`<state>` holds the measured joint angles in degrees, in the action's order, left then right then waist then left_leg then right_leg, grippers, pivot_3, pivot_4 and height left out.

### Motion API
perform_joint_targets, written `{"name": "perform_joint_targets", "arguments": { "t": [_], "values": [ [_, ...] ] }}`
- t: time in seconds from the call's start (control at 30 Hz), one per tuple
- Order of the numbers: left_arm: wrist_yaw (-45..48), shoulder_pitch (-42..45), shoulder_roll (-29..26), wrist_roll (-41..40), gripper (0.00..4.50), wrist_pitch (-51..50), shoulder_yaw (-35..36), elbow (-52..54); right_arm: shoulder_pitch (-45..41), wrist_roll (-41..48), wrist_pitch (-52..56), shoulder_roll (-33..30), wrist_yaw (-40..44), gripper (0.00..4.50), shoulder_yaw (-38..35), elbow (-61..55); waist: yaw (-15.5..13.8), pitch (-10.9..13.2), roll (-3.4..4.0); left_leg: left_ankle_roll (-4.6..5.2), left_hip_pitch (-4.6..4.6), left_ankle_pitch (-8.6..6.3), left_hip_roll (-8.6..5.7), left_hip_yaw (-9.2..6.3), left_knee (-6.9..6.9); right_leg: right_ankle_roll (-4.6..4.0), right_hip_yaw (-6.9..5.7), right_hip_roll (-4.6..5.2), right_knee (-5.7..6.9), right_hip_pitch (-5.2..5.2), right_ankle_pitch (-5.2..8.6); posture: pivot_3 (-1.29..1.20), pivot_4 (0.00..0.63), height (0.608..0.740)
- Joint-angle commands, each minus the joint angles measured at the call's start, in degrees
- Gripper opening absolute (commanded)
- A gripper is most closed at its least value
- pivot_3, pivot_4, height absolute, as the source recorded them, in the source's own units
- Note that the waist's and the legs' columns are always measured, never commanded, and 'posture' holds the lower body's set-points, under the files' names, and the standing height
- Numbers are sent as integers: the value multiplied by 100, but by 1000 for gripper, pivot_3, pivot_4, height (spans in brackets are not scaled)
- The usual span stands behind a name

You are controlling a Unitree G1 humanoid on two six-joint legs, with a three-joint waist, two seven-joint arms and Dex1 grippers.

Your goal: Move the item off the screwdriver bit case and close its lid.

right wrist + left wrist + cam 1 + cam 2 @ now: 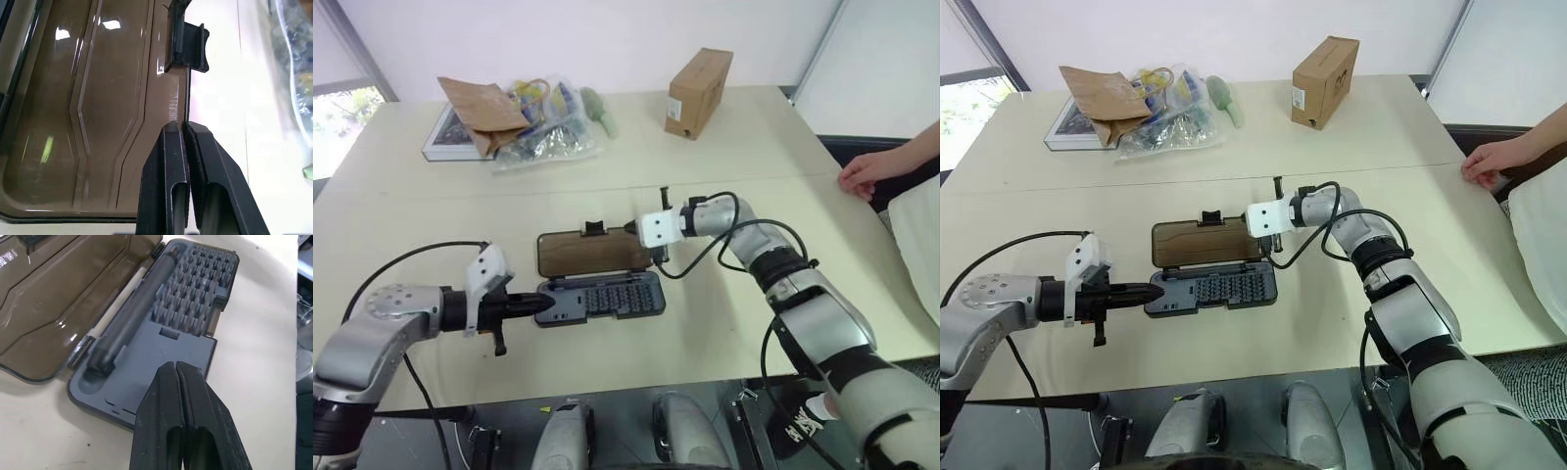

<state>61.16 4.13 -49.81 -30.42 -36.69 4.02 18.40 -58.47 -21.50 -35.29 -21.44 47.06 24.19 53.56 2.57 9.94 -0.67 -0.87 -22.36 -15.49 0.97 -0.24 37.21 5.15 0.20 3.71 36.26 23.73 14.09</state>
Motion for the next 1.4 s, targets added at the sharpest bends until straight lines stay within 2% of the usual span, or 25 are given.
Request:
{"name": "perform_joint_targets", "arguments": {
  "t": [0.03,0.47,0.77,1.0,1.2,1.33,1.4],
  "values": [
    [28,-76,33,153,0,186,-220,37,62,138,33,-29,23,55,-106,-374,1,0,0,0,0,0,0,0,0,0,0,0,0,0,0,0,150,740],
    [-6,-44,280,884,0,874,-937,-724,587,402,733,-347,191,55,-312,-1819,-22,-3,4,0,4,0,-1,1,0,-1,-1,2,0,-6,1,0,150,740],
    [-167,212,406,928,0,824,-965,-885,1425,734,1725,-864,354,55,-679,-3817,-100,-3,6,1,5,0,-2,1,1,4,-1,3,-1,-8,-2,0,150,740],
    [-127,221,381,932,0,933,-918,-1063,2055,857,2700,-974,267,55,-924,-5304,-146,-5,8,2,8,0,0,1,1,-1,-1,-6,0,-8,1,0,150,740],
    [-87,271,382,941,0,1015,-939,-1177,2114,923,3135,-845,223,55,-863,-5367,-157,-5,8,2,8,0,-1,3,2,-10,-2,-5,0,-8,5,0,150,740],
    [-82,332,411,970,0,1050,-969,-1254,1857,1099,3301,-621,438,55,-711,-4784,-150,-5,8,2,10,0,-1,3,2,-10,-2,-6,0,-10,5,0,150,740],
    [-97,334,426,970,0,1054,-972,-1256,1701,1126,3305,-510,500,608,-669,-4409,-156,-5,8,2,13,0,-1,4,2,-10,-2,-6,0,-12,6,0,150,740]
  ]
}}
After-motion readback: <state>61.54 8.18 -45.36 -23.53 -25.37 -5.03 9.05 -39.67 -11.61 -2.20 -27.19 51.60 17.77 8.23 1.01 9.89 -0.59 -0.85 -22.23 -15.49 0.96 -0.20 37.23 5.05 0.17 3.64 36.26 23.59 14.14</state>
